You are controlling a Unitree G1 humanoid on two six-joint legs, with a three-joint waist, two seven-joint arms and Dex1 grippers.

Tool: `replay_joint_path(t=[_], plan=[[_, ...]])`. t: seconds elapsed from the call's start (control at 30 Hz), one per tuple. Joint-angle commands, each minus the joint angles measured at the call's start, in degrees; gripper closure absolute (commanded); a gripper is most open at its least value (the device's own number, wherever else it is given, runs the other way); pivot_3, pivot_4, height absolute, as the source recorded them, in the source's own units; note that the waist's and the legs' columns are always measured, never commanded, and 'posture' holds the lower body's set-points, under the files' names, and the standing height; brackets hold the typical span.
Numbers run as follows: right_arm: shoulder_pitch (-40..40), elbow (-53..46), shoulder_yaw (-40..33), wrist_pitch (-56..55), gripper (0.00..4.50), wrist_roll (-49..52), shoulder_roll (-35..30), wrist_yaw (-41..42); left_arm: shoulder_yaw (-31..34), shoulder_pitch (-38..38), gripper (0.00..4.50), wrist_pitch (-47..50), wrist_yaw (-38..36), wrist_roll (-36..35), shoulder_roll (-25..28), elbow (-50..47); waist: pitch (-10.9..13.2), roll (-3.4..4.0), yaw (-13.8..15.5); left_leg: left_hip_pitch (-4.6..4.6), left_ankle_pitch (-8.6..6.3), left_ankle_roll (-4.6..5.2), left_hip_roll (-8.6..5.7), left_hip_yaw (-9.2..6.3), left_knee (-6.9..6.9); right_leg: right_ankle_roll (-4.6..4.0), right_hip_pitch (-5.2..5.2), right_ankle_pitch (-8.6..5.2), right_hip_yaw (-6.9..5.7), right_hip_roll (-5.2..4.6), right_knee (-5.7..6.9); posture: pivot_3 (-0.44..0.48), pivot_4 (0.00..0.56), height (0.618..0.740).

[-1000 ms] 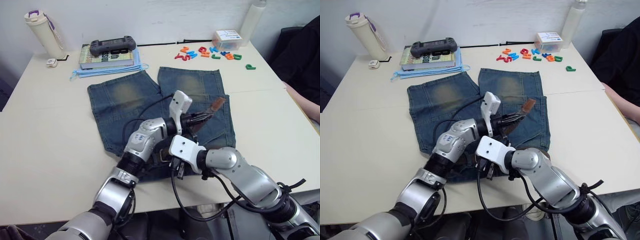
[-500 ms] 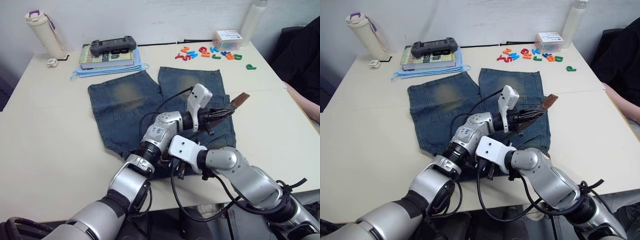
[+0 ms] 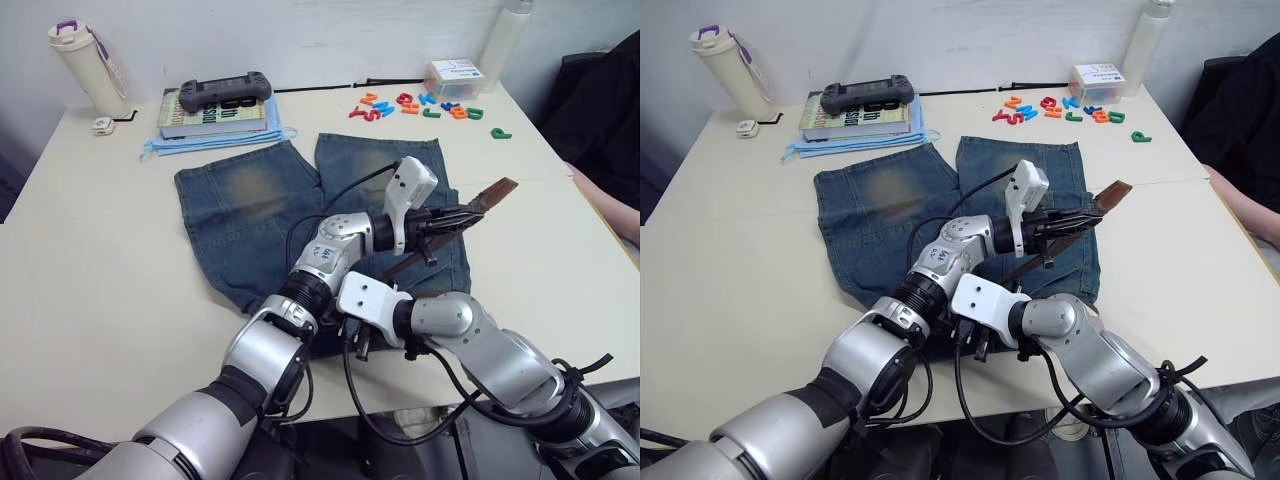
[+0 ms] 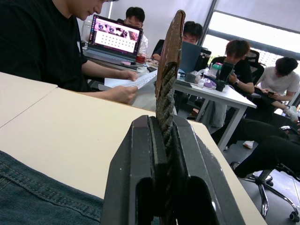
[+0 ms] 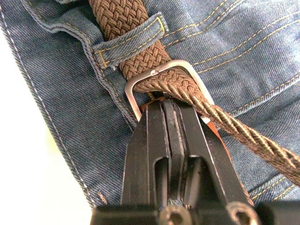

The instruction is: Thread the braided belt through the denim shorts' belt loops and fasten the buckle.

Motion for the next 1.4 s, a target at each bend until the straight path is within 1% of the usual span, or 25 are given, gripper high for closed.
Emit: replay_joint_path(t=[0.03,0.1,0.17,0.23,0.33,0.4,0.47,0.53,0.63,0.8,0.93,1.03,1.23,1.4], plan=[[1.05,-0.61,6.13,-0.51,4.38,3.7,1.12,3.76,0.34,-3.11,4.5,-2.39,-0.43,-0.28,-7.28,-1.63,0.0,0.0,-0.02,0.0,0.0,0.0,0.0,0.0,0.0,0.0,0.0,0.0,0.0,0.0,0.0,0.0,0.15,0.73],[0.96,-0.51,6.05,-0.54,4.38,3.64,1.14,3.86,0.3,-2.92,4.5,-2.41,-0.43,-0.22,-7.19,-1.71,0.0,0.0,-0.02,0.0,0.0,0.0,0.0,0.0,0.0,0.0,0.0,0.0,0.0,0.0,0.01,0.0,0.15,0.73],[0.95,-0.36,5.7,-0.72,4.38,3.41,1.05,3.82,-0.01,-1.09,4.5,-1.91,-0.5,-0.07,-6.07,-3.43,0.0,0.0,-0.02,0.0,0.0,0.0,0.0,0.0,0.0,0.0,0.0,0.0,0.0,0.0,0.01,0.0,0.15,0.73],[1.05,-0.16,4.93,-1.0,4.38,2.94,1.04,3.35,-0.3,1.9,4.5,-1.06,-0.37,0.18,-3.99,-6.25,0.0,0.0,-0.03,0.0,0.0,0.0,0.0,0.0,0.0,0.0,0.0,0.0,0.0,0.0,0.02,0.0,0.15,0.73],[1.29,-0.33,2.96,-0.6,4.38,3.39,1.48,2.86,-0.33,7.95,4.5,1.06,0.65,0.28,0.0,-13.11,-0.01,0.02,-0.41,0.01,0.0,-0.01,0.03,0.02,-0.02,0.0,-0.04,0.0,0.03,0.02,0.05,0.0,0.15,0.73],[1.42,-0.28,1.61,-0.5,4.38,3.44,1.5,2.42,-0.96,13.43,4.5,4.25,0.32,-0.14,3.1,-21.29,-0.01,0.02,-0.53,0.01,0.0,-0.02,0.06,0.02,-0.04,0.0,-0.1,0.0,0.04,0.05,0.1,0.0,0.15,0.73],[1.49,-0.13,0.16,-0.66,4.38,3.61,1.39,1.98,-1.98,20.31,4.5,7.94,0.12,0.33,7.71,-31.8,-0.01,0.03,-1.0,-0.01,0.0,-0.03,0.06,0.05,-0.05,-0.02,-0.19,-0.01,0.04,0.04,0.17,0.0,0.15,0.73],[1.39,0.15,-1.03,-0.96,4.38,3.98,1.5,1.46,-1.98,25.64,4.5,11.76,0.8,-0.21,11.59,-40.41,0.0,0.04,-1.31,-0.01,0.0,-0.04,0.08,0.05,-0.06,-0.03,-0.25,-0.02,0.06,0.04,0.24,0.0,0.15,0.73],[1.24,0.42,-2.02,-1.33,4.38,4.52,1.44,0.88,-1.08,31.25,4.5,16.3,2.75,-0.78,16.41,-49.59,-0.01,0.04,-1.15,-0.03,0.0,-0.04,0.06,0.05,0.02,-0.04,-0.25,-0.01,0.07,0.03,0.29,0.0,0.15,0.73],[1.0,1.09,-3.48,-1.94,4.38,4.81,1.66,-0.15,0.2,38.67,4.5,19.75,4.27,-0.34,23.99,-59.58,-0.01,0.04,-0.75,-0.03,0.0,-0.03,0.0,0.03,0.03,-0.05,-0.21,-0.01,0.06,-0.02,0.25,0.0,0.15,0.73],[0.85,1.07,-5.8,-1.66,4.38,5.52,2.08,-0.95,0.03,43.41,4.5,19.66,5.02,1.12,29.09,-64.11,-0.01,0.04,-0.39,-0.02,0.0,-0.03,0.02,0.04,0.03,-0.05,-0.21,-0.01,0.05,-0.01,0.27,0.0,0.15,0.73],[1.37,-0.45,-8.17,-0.75,4.38,6.76,2.27,-1.56,0.6,45.45,4.5,19.45,6.24,2.05,31.36,-65.64,0.0,0.04,0.0,-0.02,0.0,-0.03,0.01,0.05,0.04,-0.06,-0.21,-0.01,0.05,-0.01,0.26,0.0,0.15,0.73],[3.4,-4.62,-11.39,1.64,4.38,9.6,2.15,-2.63,3.58,46.64,4.5,21.95,8.7,-0.23,32.26,-67.49,0.0,0.05,0.16,-0.03,0.0,-0.03,0.02,0.04,0.04,-0.07,-0.19,0.0,0.03,-0.01,0.24,0.0,0.15,0.73],[4.81,-7.51,-14.03,3.37,4.38,12.42,3.09,-3.59,5.52,45.91,4.5,23.95,9.81,-2.31,32.21,-68.22,0.0,0.05,0.07,-0.04,0.0,-0.03,0.03,0.04,0.04,-0.07,-0.19,0.0,0.03,-0.01,0.25,0.0,0.15,0.73]])
